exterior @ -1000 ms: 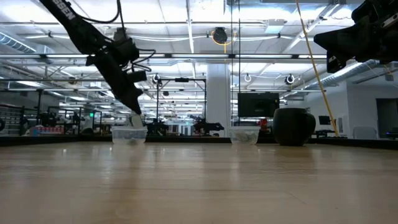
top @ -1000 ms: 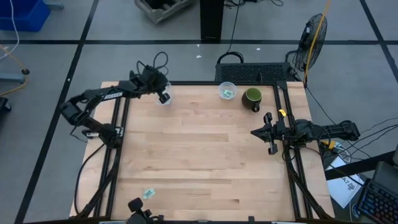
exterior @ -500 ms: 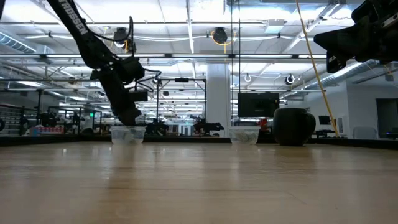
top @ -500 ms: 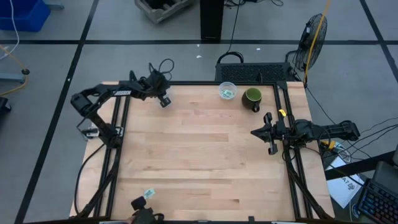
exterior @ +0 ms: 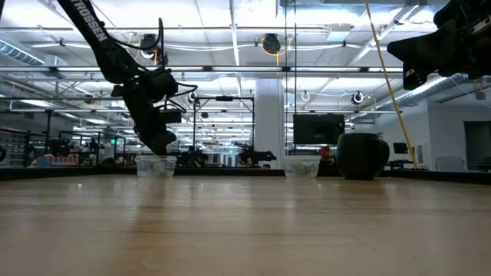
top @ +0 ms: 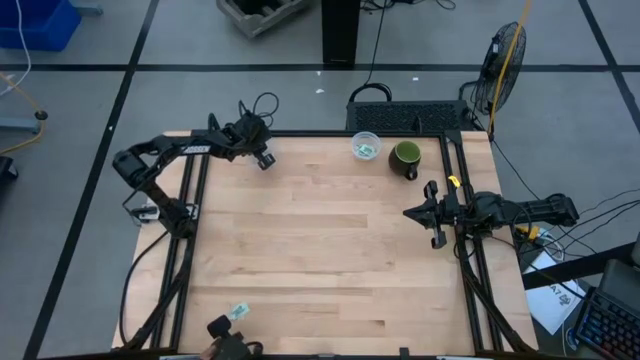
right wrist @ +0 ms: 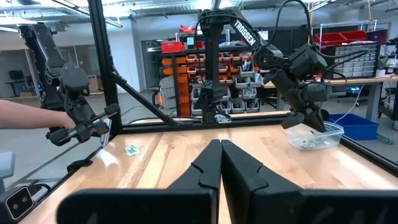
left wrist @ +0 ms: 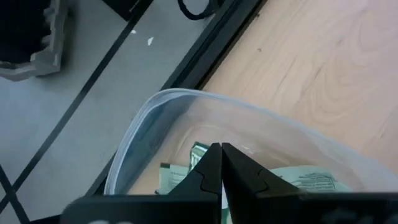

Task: Pick and place items into bin
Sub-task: Put the dark green truvia packet into the left transparent bin, then put the green stevia packet into the left transparent bin

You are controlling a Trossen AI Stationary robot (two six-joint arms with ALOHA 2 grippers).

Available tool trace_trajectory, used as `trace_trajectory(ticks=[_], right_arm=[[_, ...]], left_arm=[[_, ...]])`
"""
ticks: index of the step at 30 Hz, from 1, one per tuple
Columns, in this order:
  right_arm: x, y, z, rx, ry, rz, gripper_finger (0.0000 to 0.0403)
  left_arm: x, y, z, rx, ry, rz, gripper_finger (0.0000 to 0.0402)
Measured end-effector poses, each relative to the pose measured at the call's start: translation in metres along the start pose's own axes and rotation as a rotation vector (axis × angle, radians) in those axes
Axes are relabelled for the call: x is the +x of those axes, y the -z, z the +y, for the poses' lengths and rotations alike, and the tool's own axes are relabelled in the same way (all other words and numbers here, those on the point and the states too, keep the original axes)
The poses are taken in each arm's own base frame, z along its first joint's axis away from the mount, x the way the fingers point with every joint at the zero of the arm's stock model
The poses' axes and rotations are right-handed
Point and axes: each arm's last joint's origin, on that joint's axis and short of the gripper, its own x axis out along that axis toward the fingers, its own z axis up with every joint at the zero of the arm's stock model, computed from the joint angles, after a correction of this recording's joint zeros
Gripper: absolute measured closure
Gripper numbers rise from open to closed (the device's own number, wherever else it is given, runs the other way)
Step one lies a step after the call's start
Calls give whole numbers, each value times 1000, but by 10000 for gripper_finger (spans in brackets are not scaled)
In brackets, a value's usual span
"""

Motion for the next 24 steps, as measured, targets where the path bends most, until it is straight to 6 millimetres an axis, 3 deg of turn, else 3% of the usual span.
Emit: trace_trajectory(ticks=[10,16,24], right_arm=[[0,0,0,0,0,0,398],[0,0,0,0,0,0,398],[0,0,0,0,0,0,399]], left_arm=[[-20,-4,5,-74,-52,-21,306],[-55,-4,4,-142,1,-26,256],[-105,0,-9,-249,276,-59,245]])
